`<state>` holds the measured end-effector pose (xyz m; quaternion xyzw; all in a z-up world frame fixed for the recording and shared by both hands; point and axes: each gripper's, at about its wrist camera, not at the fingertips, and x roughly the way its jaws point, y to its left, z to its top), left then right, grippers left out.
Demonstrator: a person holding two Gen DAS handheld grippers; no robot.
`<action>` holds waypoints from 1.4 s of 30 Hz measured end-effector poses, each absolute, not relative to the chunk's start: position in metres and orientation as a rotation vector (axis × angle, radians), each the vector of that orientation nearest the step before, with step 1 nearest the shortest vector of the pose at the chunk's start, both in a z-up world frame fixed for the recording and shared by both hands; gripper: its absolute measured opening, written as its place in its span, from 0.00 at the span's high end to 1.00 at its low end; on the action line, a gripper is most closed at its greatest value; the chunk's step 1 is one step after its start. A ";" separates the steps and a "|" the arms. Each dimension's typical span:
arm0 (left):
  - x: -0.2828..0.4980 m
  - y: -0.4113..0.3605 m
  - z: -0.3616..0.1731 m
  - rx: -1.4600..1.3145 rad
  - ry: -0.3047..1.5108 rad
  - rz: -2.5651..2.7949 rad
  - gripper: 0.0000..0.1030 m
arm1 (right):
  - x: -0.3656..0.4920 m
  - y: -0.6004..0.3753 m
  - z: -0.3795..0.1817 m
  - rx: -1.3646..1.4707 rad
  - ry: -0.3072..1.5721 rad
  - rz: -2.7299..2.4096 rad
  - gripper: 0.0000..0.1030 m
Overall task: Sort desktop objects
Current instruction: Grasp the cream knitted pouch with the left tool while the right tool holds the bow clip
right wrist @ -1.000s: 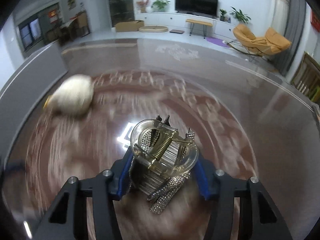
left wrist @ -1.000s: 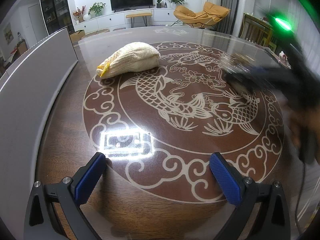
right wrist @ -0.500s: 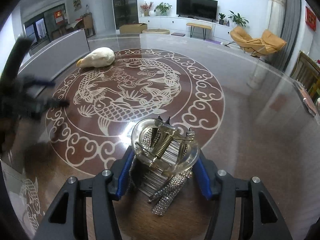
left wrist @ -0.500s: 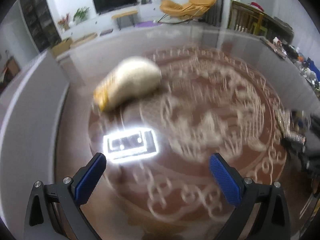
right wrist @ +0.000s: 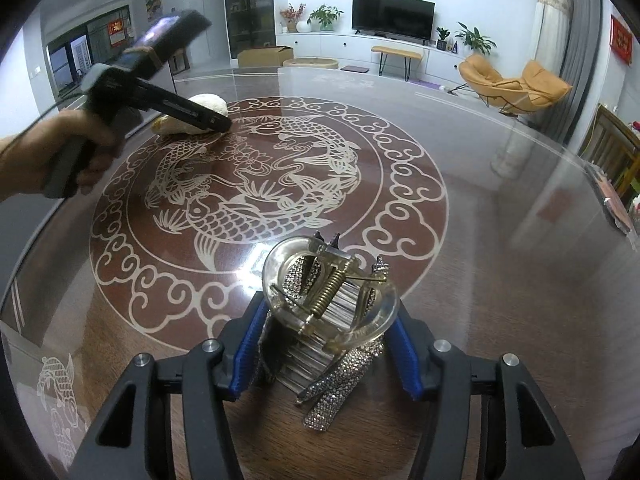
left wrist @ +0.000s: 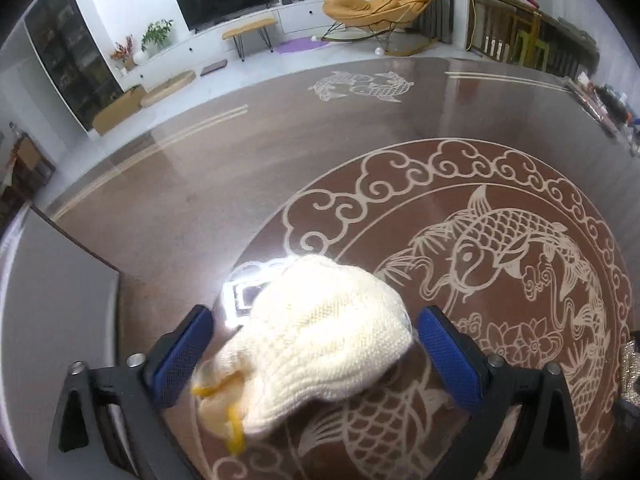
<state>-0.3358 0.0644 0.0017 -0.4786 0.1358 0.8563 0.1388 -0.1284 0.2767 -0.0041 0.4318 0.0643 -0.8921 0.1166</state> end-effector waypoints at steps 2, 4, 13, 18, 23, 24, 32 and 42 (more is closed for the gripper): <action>-0.332 0.055 0.004 -1.376 0.289 2.493 0.33 | -0.128 0.277 -0.004 1.264 0.188 -2.611 0.44; -0.320 0.047 0.006 -1.378 0.221 2.536 0.38 | -0.128 0.277 -0.004 1.264 0.188 -2.611 0.44; -0.163 0.045 0.000 -1.430 0.094 2.712 0.37 | -0.129 0.277 -0.004 1.264 0.189 -2.611 0.44; -0.112 0.050 -0.007 -1.413 0.025 2.659 0.07 | -0.128 0.277 -0.005 1.264 0.189 -2.611 0.44; -0.110 0.057 -0.016 -1.388 0.176 2.571 0.00 | -0.129 0.277 -0.005 1.264 0.189 -2.611 0.43; -0.113 0.056 -0.016 -1.382 0.176 2.565 0.00 | -0.129 0.276 -0.005 1.264 0.190 -2.611 0.43; -0.120 0.060 -0.020 -1.373 0.179 2.558 0.00 | -0.128 0.286 -0.002 1.288 0.174 -2.635 0.31; -0.120 0.059 -0.020 -1.373 0.179 2.558 0.00 | -0.133 0.287 -0.003 1.316 0.179 -2.617 0.11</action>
